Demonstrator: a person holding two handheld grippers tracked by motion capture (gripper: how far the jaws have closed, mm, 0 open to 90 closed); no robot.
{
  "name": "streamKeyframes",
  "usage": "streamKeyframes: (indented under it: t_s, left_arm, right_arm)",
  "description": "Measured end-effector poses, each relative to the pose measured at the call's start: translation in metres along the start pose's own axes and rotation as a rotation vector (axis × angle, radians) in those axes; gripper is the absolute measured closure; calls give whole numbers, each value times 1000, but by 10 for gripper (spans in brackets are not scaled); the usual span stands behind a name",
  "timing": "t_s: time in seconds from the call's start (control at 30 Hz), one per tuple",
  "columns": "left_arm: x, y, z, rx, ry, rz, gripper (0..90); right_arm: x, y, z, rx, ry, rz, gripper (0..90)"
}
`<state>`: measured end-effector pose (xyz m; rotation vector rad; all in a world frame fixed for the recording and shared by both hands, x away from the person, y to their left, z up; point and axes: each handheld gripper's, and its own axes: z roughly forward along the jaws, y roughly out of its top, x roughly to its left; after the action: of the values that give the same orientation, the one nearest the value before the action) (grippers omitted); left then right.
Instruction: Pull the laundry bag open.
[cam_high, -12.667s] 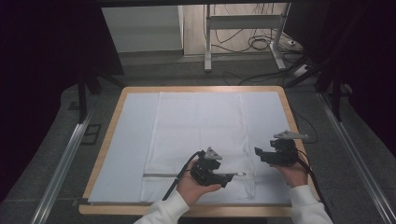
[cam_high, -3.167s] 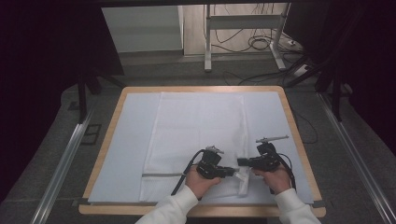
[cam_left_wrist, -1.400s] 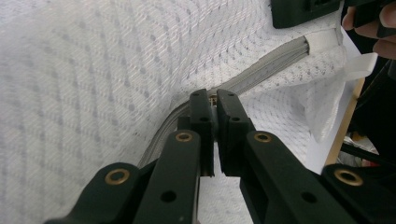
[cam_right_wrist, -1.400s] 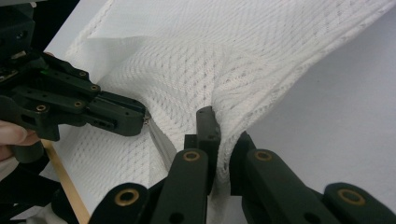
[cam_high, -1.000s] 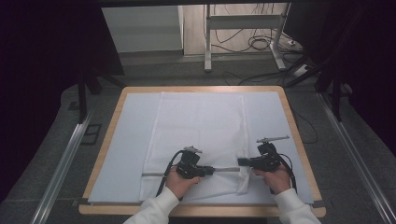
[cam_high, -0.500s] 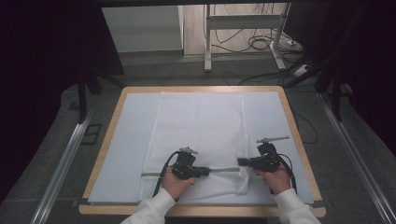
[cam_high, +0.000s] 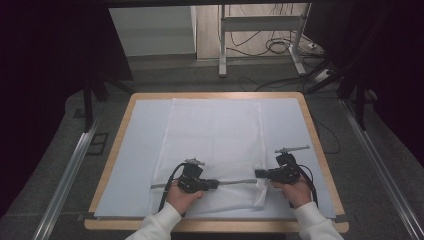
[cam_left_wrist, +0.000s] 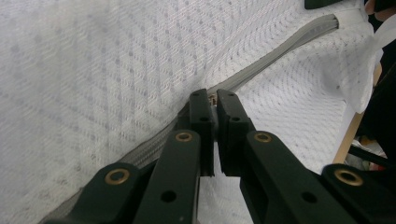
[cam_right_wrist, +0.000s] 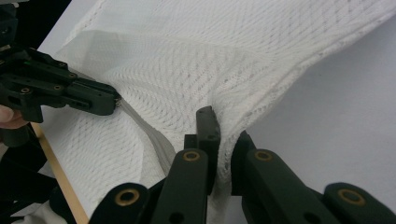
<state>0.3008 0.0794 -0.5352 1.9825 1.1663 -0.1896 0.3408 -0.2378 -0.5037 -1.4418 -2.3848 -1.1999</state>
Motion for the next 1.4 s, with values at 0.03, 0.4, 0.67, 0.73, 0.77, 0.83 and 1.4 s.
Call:
streamKeyframes:
  t_s: [0.03,0.4,0.67,0.73,0.77,0.83,1.4]
  left_arm:
    - [0,0,-1,0,1,1,867]
    - [9,-6,-13,-8,10,-17,867]
    - [21,-12,-30,-26,33,-45,867]
    - [23,-14,-33,-25,31,-50,867]
    - [24,-14,-34,-26,28,-51,867]
    - [25,-14,-35,-26,29,-53,867]
    - [34,-21,-51,-50,36,-81,867]
  right_arm:
    - [0,0,0,-1,-1,-1,881]
    - [-1,0,0,-1,-4,1,881]
    - [-3,0,-3,-15,-9,7,881]
    - [-3,0,-3,-13,-8,5,881]
    - [-3,0,-2,-11,-8,4,881]
    - [-3,0,-2,-13,-9,5,881]
    - [-3,0,-3,-16,-12,3,881]
